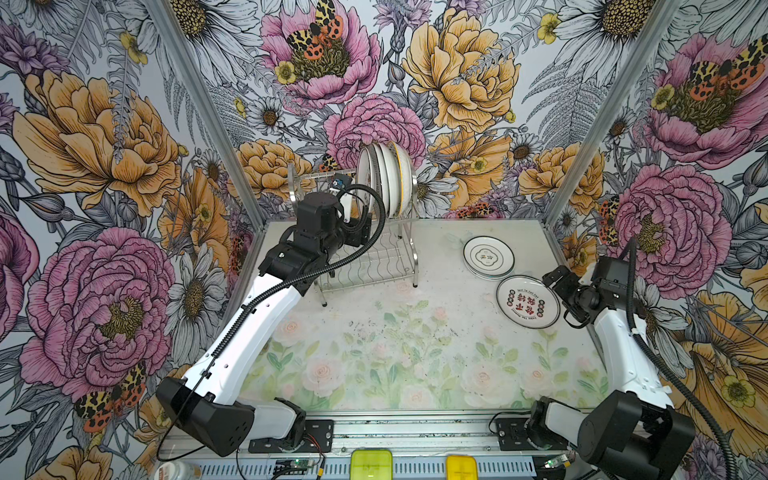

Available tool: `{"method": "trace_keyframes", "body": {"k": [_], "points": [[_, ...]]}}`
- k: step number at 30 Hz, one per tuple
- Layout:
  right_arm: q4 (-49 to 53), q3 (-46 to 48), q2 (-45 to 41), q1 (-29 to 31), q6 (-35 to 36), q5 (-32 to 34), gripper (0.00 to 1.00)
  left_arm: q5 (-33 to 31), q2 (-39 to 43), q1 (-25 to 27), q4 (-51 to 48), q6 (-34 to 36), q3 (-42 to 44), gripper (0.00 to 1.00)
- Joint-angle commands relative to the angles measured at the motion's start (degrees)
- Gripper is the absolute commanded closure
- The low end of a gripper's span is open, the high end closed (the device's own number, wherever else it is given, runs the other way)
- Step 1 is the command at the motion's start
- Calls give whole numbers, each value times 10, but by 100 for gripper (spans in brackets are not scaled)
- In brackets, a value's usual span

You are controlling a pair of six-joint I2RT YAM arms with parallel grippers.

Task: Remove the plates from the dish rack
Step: 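Open the right gripper off the plate while the left gripper moves to the rack, then close the left gripper on the rim of the front red-printed plate in the rack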

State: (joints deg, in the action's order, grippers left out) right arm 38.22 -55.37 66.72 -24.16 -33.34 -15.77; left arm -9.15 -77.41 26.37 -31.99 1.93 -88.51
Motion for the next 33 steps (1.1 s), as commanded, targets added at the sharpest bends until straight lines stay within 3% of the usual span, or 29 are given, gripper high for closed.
{"method": "trace_keyframes", "body": {"k": [1, 16, 33], "points": [[1, -27, 8, 4, 4, -13, 1, 21, -14, -3, 38, 3, -6, 17], [1, -34, 10, 5, 23, -31, 1, -5, -88, -12, 52, 18, -53, 33], [0, -39, 19, 6, 38, -47, 1, -51, -123, -15, 128, 38, -44, 49]]}}
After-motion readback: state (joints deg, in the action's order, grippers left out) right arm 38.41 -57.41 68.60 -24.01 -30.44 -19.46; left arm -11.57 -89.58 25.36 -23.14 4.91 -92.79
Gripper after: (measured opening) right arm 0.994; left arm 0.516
